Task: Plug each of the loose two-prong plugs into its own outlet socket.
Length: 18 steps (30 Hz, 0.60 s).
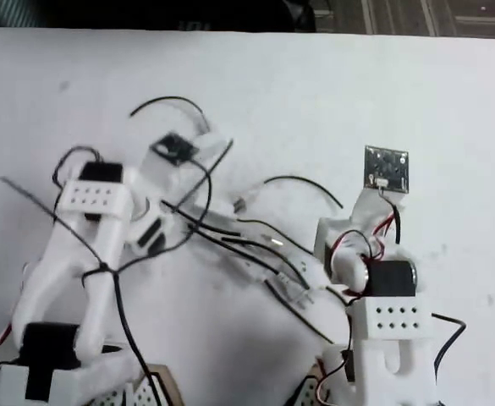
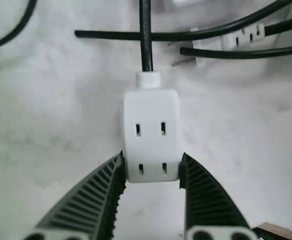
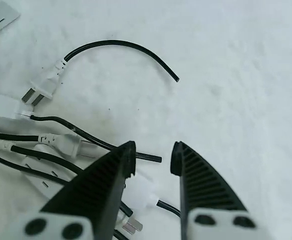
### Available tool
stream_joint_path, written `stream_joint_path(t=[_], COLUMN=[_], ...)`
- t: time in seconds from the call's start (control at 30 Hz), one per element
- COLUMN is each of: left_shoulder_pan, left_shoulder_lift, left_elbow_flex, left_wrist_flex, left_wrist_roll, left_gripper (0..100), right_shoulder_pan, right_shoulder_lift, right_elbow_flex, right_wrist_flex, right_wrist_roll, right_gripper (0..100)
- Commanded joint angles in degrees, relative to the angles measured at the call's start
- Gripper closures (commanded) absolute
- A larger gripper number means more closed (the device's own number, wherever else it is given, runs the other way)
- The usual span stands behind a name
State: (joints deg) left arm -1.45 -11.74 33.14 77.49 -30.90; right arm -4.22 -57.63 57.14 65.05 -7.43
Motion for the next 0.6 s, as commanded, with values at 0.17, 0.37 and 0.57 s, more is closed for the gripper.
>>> stream_joint_path(t=[0.17,0.37,0.57], left_shoulder_pan=[0.7,0.1,-0.4], left_shoulder_lift=[-2.9,-4.3,-14.3], left_elbow_flex=[14.2,14.0,12.5], left_wrist_flex=[-13.3,-10.4,-4.7], left_wrist_roll=[-0.9,-0.4,2.0], left_gripper=[98,77,71], right_shoulder_pan=[-0.3,-0.5,-0.7], right_shoulder_lift=[-0.8,-0.8,-0.7], right_elbow_flex=[-0.3,-0.3,-0.3], right_wrist_flex=[0.0,0.0,-1.7], right_wrist_roll=[0.0,0.0,0.0], right_gripper=[86.8,86.8,82.6])
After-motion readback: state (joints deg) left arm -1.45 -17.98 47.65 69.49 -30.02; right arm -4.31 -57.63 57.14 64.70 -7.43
